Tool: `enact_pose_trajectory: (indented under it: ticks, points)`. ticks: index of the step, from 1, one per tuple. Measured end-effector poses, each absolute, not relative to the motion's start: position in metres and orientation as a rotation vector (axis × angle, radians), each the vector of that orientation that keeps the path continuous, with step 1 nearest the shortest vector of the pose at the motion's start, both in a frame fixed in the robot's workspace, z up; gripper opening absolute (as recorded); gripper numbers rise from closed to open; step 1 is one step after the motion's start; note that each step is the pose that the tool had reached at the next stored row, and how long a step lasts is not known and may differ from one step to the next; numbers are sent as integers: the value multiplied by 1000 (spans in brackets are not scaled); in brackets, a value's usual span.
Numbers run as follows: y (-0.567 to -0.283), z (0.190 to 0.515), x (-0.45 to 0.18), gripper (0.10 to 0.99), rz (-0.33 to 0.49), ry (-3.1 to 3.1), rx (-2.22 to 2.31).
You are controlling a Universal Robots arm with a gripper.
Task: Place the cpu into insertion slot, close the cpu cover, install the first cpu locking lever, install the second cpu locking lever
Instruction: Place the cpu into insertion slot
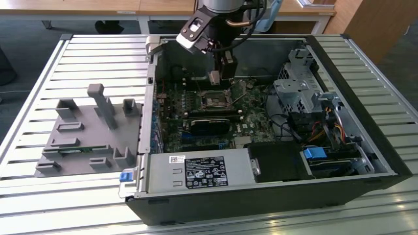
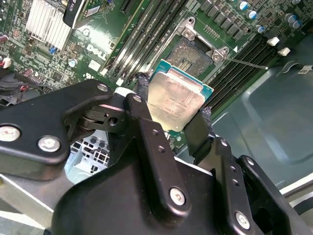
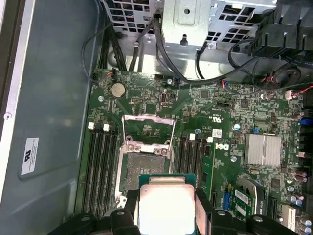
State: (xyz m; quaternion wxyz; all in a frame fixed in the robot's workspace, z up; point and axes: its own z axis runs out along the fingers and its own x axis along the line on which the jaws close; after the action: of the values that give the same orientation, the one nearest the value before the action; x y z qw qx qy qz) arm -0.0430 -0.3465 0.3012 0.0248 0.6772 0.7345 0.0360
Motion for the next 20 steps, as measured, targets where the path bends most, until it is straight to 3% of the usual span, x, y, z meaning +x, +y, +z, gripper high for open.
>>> enact_pose_trajectory:
  ticks: [20]
  points:
    - [-345, 286, -43, 541, 98, 2144, 2171]
